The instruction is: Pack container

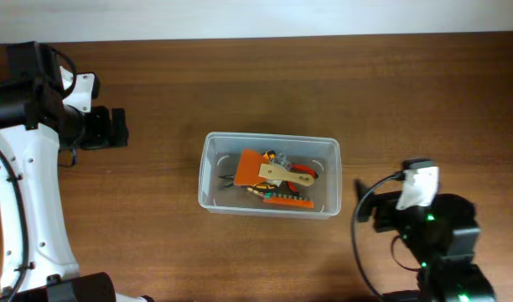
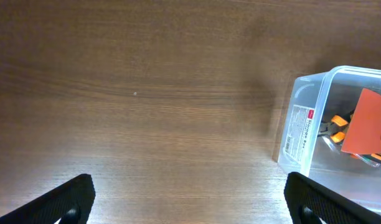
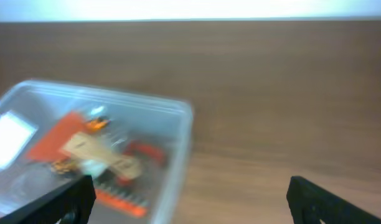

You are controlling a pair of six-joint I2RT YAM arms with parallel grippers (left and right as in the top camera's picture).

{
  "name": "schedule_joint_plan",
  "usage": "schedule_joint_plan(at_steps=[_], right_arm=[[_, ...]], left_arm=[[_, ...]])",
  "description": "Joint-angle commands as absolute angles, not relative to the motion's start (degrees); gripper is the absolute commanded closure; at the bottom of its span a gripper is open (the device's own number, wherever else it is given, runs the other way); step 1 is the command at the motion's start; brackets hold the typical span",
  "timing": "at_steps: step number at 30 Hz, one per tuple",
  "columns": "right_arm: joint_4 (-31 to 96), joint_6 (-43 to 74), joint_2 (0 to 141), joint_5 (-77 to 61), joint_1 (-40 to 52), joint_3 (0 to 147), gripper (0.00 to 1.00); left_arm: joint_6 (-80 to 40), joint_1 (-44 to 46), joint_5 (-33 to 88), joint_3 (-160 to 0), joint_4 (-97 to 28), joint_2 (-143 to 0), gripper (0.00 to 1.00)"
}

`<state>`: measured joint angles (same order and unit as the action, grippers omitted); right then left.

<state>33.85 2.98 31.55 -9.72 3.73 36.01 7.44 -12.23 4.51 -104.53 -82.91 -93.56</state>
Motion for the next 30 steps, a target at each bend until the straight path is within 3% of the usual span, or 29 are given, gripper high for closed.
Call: schedule_joint_plan(at_steps=[1,24,30], right_arm=[[30.57,6.5,30.96,-22.46,3.36,32.69,0.01],[30.76,6.24,31.22,-14.48,3.36,32.45,0.01],[30.57,2.0,24.99,-13.21,3.29,32.27,0.01]], left_arm=[[6.72,-12.14,5.15,-105.14,-82.76,-93.86,0.01],[6.72,-12.14,5.15,-105.14,-82.76,-93.86,0.01],[6.72,-12.14,5.15,-105.14,-82.76,-93.86,0.01]])
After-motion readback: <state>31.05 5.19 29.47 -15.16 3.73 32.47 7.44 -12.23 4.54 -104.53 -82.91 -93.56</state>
